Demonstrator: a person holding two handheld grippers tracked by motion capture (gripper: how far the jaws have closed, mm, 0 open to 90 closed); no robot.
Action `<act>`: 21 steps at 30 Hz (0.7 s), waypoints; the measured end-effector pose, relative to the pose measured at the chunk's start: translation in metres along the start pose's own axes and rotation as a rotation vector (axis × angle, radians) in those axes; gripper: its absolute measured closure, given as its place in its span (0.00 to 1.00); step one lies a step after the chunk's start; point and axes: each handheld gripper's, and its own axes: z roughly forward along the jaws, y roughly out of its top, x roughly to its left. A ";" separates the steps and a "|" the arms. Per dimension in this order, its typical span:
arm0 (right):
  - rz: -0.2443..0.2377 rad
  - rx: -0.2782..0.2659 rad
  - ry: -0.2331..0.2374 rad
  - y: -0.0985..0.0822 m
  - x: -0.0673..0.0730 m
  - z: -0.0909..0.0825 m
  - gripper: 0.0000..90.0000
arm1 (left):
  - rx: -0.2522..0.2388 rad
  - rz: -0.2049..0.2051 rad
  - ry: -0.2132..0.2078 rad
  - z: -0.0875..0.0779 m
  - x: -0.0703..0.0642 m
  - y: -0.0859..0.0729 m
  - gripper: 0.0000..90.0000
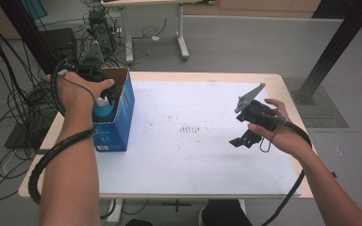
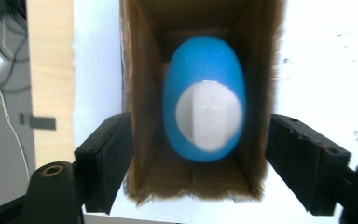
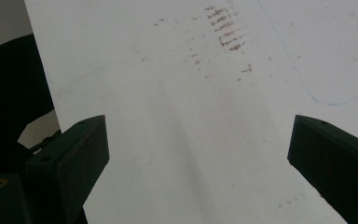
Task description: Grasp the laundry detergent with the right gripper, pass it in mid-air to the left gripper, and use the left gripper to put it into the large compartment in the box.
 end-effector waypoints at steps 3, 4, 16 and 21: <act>0.011 0.005 -0.013 0.000 -0.005 -0.002 0.06 | -0.031 0.028 -0.007 -0.015 -0.006 -0.003 0.21; 0.012 0.008 -0.014 0.001 -0.007 -0.002 0.06 | -0.039 0.039 -0.015 -0.020 -0.008 -0.004 0.19; 0.031 0.052 -0.057 0.006 -0.027 -0.019 0.06 | -0.081 0.170 -0.095 -0.039 -0.052 -0.010 0.10; 0.049 0.058 -0.059 0.003 -0.035 -0.024 0.06 | -0.087 0.226 -0.114 -0.038 -0.071 -0.006 0.08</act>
